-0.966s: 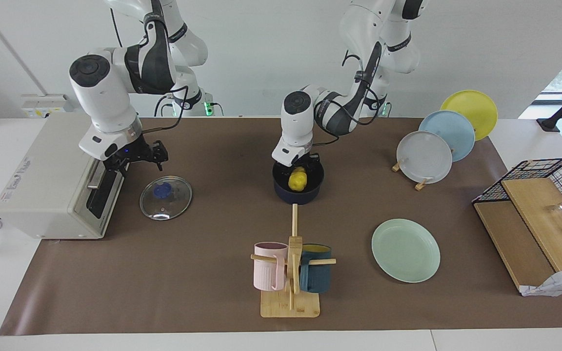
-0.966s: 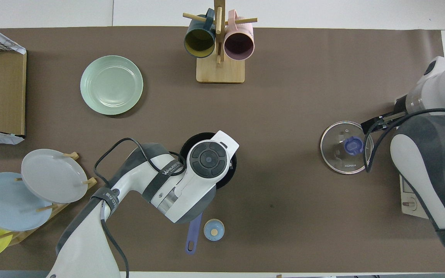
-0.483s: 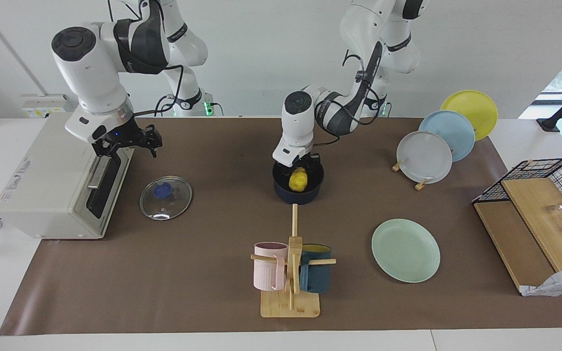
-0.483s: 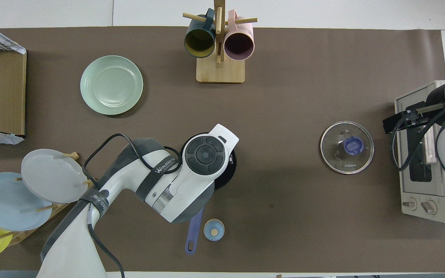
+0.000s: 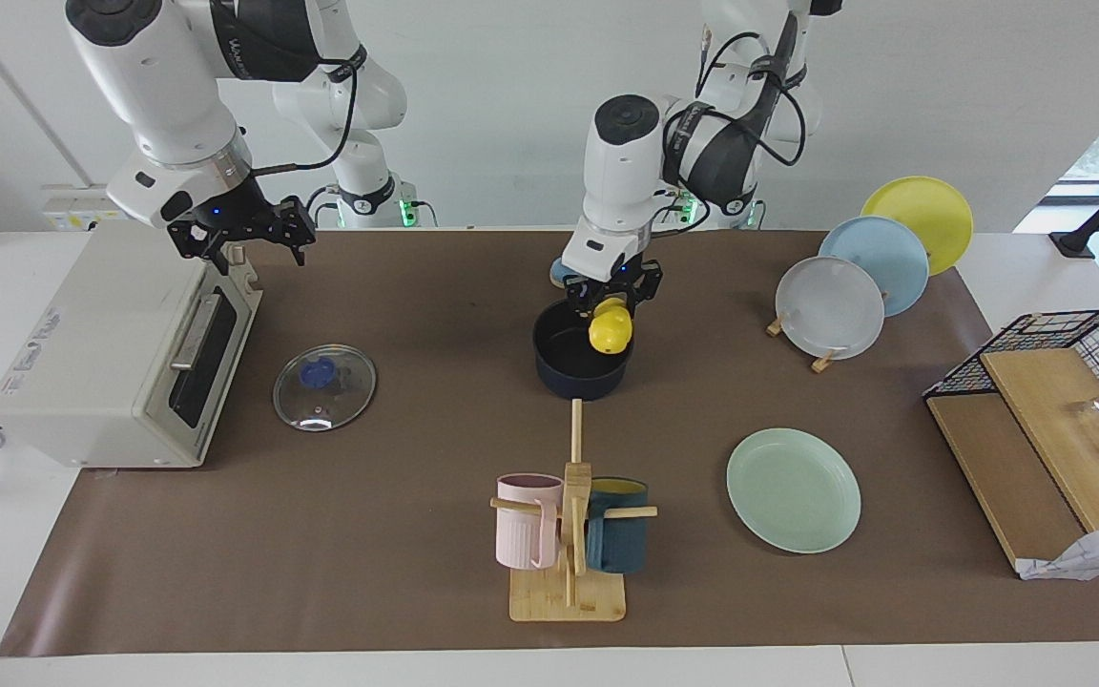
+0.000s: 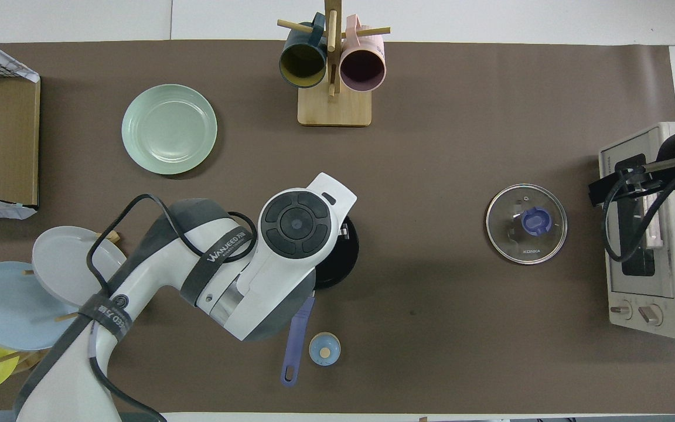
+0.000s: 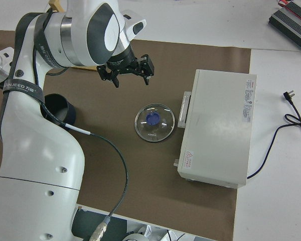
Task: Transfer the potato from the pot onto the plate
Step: 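Lift the yellow potato out of the pot toward the green plate with the left gripper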
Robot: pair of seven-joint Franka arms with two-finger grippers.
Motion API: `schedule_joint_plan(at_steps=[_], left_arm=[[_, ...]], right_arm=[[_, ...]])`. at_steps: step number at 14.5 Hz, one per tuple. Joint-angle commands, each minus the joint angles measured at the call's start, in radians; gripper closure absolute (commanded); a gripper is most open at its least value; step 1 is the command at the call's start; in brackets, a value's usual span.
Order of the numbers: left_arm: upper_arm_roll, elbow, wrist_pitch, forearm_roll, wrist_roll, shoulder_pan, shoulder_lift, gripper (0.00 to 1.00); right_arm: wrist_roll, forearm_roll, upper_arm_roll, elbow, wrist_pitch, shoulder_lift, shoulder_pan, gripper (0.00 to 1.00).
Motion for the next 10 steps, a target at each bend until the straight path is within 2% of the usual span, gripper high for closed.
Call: schedule_joint_plan(at_steps=[1,6,10], left_arm=[[-0.002,0.119,-0.060,-0.035,0.137,0.118,0.039,1.00],[-0.002,0.158,-0.005,-0.078,0.456,0.348,0.114,1.00],[-0.002,0.158,0.166,-0.066,0.549,0.439,0.252,1.00]], right_arm=[[0.015,0.012,-0.034,0.005,-0.020,-0.012,0.022,0.00],[0.015,0.000,-0.065,0.034,-0.012,0.001,0.050,0.00],[0.018,0.002,-0.078,0.019,-0.011,-0.009,0.050,0.00]])
